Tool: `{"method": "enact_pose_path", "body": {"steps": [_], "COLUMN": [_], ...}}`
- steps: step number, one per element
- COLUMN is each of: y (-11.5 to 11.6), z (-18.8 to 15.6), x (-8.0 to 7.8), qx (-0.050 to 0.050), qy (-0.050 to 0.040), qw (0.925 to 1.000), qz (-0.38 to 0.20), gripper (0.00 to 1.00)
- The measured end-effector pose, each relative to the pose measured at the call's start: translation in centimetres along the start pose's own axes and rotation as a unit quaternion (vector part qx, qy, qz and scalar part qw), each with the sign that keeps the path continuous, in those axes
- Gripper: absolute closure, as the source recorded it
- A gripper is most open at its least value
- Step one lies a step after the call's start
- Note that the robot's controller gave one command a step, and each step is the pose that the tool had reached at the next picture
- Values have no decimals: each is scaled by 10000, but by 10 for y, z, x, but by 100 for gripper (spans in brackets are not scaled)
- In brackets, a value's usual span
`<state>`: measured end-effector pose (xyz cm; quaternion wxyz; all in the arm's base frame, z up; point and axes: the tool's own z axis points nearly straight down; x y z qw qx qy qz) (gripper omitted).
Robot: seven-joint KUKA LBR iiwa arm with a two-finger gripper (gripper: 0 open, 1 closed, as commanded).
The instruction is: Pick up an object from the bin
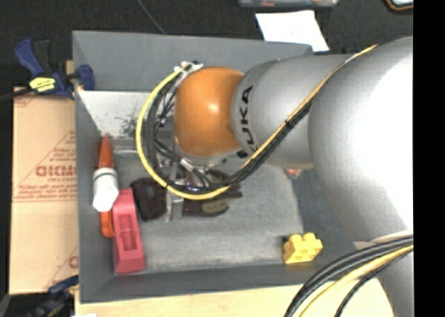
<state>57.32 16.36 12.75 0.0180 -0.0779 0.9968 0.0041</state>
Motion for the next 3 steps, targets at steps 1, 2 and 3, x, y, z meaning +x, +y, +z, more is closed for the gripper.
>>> {"method": "enact_pose_path", "body": {"steps": [1,2,3], "y": [-6,-10,-3], "z": [16,53,50], "x": [4,8,-10], "qx": [14,-8,5], "qy": [6,5,-77], "qw": [9997,9995,9999], "qz": [-244,322,-113], "gripper": [0,0,100]}}
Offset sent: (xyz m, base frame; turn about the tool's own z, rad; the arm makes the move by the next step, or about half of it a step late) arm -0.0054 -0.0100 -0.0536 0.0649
